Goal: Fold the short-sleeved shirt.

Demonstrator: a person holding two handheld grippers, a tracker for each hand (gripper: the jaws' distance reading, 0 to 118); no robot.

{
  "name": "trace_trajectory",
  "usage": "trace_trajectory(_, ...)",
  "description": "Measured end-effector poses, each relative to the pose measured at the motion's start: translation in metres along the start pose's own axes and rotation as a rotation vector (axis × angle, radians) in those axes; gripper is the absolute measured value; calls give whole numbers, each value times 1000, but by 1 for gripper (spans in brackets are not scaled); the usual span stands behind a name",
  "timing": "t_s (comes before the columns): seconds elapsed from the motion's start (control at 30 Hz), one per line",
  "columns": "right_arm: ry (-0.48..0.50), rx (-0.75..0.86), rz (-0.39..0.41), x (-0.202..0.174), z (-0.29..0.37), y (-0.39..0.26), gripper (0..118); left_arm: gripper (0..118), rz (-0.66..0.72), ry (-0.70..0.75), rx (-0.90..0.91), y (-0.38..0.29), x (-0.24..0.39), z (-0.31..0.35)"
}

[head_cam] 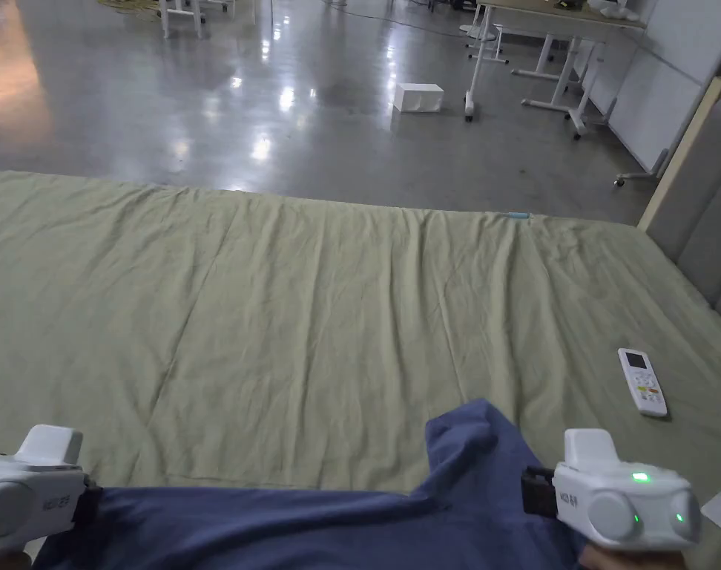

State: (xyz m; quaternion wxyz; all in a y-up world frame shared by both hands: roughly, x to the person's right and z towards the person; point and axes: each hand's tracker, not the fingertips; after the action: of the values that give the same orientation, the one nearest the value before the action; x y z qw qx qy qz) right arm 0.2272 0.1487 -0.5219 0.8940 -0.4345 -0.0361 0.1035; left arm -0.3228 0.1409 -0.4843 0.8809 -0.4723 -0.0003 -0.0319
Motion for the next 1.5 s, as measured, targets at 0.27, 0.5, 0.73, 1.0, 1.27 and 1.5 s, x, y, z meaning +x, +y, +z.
trace_trajectory(0.27,70,-192,23,-5,-64,16,61,6,35,8,41,-11,0,16)
trace_trajectory(0.5,138,-164,-10,-9,-57,13,1,6,69,22,38,-19,1,24)
trace_trajectory(0.73,203,-25,-74,0,-3,7,1,6,111,3,51,-27,-1,40)
trace_trajectory(1.0,227,43,-36,18,80,-8,1,6,118,-34,132,-39,-4,87)
trace_trajectory(1.27,229,117,-47,38,164,-49,1,6,145,-73,210,-74,-20,143)
trace_trajectory(1.5,231,79,-9,41,198,-109,1,6,126,-93,199,-121,-23,169)
